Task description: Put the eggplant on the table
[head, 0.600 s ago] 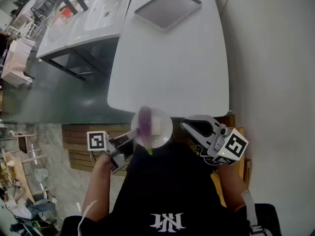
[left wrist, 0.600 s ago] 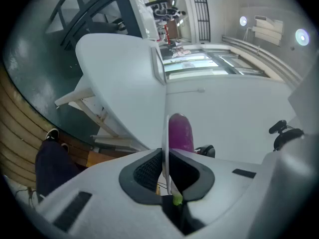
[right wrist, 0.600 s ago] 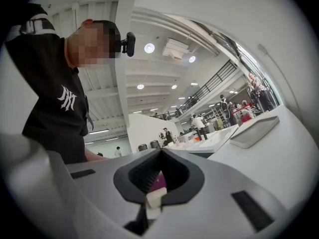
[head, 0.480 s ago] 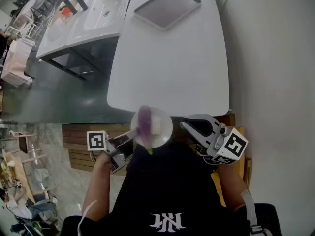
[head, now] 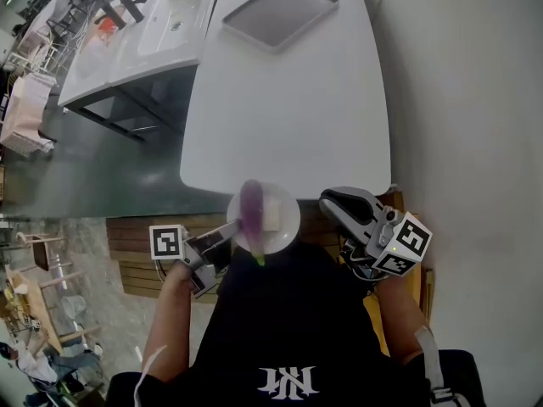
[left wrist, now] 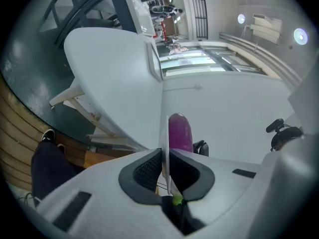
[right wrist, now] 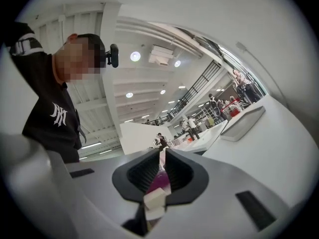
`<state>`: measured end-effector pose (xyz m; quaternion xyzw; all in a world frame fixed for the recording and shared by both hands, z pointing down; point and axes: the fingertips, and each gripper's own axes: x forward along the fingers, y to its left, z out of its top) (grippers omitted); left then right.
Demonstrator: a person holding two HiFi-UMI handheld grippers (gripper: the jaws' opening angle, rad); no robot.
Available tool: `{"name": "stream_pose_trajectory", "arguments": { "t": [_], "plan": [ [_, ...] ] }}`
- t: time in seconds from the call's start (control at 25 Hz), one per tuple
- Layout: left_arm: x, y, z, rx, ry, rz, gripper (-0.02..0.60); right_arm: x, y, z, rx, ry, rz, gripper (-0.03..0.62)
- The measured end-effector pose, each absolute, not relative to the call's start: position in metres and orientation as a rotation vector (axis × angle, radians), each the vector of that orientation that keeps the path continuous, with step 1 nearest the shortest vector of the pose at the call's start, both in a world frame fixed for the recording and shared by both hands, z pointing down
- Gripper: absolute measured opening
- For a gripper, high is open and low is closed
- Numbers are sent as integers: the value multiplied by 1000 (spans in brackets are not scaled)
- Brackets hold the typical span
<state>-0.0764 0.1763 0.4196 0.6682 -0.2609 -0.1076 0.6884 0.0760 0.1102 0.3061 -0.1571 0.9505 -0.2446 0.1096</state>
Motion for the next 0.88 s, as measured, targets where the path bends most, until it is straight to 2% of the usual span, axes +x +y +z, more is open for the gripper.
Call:
{"name": "stream_pose_trajectory", "arguments": {
  "t": [0.12, 0.2, 0.24, 0.56, 0.88],
  "plan": [
    [-74, 175, 418, 1491, -581, -246, 25, 86, 100, 311, -518, 2810, -749, 20],
    [-74, 173, 418, 1489, -584, -245, 25, 90, 96, 313, -527, 2802, -793, 117],
    [-74, 171, 417, 1488, -583, -244, 25, 92, 93, 314, -532, 2791, -815, 123],
    [-77, 152, 404, 1501, -571, -256, 25, 88, 85, 333, -581, 2757, -950, 123],
    [-105, 104, 379, 1554, -564, -274, 25, 52, 50, 329, -607, 2760, -975, 123]
  ]
}}
